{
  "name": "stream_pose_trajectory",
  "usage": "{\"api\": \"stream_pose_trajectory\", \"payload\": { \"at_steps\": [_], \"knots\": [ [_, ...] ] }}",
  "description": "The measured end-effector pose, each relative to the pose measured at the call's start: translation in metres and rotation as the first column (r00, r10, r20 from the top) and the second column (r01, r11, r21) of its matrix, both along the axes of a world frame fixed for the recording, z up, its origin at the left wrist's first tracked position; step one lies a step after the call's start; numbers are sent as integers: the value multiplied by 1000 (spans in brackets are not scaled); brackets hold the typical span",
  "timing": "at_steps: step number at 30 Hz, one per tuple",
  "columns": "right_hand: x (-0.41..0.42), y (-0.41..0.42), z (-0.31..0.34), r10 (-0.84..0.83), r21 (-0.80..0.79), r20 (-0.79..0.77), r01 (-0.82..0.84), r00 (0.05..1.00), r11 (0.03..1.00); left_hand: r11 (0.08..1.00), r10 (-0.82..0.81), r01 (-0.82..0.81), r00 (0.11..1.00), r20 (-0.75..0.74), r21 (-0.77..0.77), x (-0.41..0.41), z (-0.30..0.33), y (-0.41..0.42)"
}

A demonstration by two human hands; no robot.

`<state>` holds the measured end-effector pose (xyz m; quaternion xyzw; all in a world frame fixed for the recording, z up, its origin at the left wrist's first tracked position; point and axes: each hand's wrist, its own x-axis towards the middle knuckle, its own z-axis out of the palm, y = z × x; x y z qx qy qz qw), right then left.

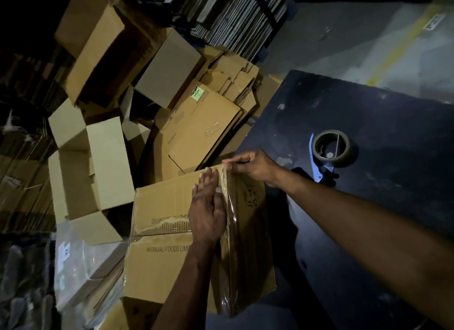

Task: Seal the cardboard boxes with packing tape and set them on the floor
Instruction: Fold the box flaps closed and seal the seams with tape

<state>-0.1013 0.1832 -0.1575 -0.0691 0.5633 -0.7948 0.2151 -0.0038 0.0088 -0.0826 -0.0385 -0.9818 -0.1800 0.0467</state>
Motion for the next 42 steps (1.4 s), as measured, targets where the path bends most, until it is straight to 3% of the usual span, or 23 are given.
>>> {"api": "stream_pose_trajectory", "payload": {
  "at_steps": [3,7,9,15,20,25,27,30,33,35,42],
  "knots": [
    [6,2,-13,-19,-7,21,19,1000,1000,1000,-6,6,1000,0,17,0,0,0],
    [21,14,-40,-31,233,1,30,1000,972,999,9,-9,1000,-11,35,1,1,3],
    [26,14,-37,-40,324,-99,70,994,943,999,5,-5,1000,-12,36,1,1,3],
    [44,-24,27,-49,313,-485,226,873,922,998,-11,12,1000,-26,54,2,-1,1],
    [48,-42,-16,25,418,-587,276,809,865,999,-26,26,1000,-10,25,1,-1,-1],
    [46,-13,-57,164,584,-488,181,857,791,999,-36,36,999,-9,38,2,0,-1],
    [49,-8,-45,121,520,-504,189,855,833,998,-31,31,999,-8,47,1,0,-1],
    [51,-19,-10,105,423,-618,216,779,880,997,-6,6,1000,-2,74,2,4,2],
    [44,-29,-5,173,480,-657,230,734,847,975,84,-71,995,-53,213,7,15,2],
    [33,-29,-5,203,525,-629,217,751,823,973,101,-81,992,-80,218,13,24,-2],
    [-30,-23,29,382,689,-495,85,780,719,979,23,-41,996,88,199,60,32,-30]
  ]
}}
